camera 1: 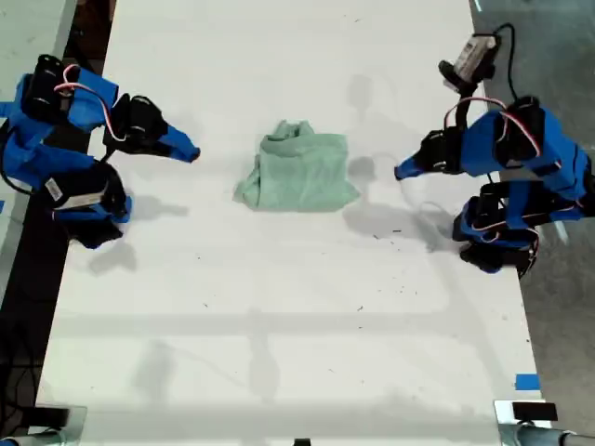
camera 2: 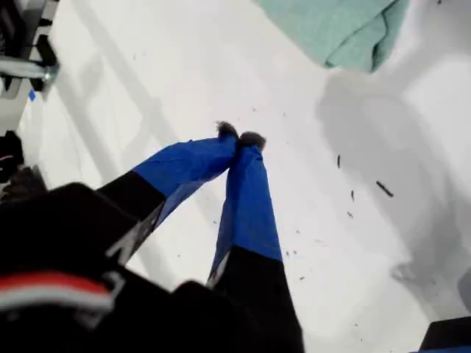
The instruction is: Fold t shirt
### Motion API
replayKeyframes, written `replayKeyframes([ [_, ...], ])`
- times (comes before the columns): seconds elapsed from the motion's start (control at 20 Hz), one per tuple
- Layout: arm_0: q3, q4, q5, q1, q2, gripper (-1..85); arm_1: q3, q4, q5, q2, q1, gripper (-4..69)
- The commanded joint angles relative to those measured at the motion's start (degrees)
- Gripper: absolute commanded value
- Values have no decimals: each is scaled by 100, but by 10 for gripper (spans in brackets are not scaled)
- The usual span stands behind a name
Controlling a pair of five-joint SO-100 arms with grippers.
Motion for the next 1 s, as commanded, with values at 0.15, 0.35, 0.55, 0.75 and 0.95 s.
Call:
replayKeyframes([
  [0.15, 4526, -1916, -650, 976, 2558, -1, 3647, -1107, 879, 2821, -1468, 4],
  [0.35, 7181, -2804, -571, 1222, 5186, -1, 6047, -1169, 1046, 5273, -2057, 4],
  [0.55, 8446, -2540, 378, 721, 6319, -1, 7409, -1459, 571, 5194, -1916, 3],
  [0.75, 8569, -2663, 413, 853, 6311, -1, 7682, -1556, 712, 5186, -1854, 2],
  [0.95, 8578, -2681, 422, 958, 6311, -1, 7690, -1556, 712, 5186, -1942, 2],
])
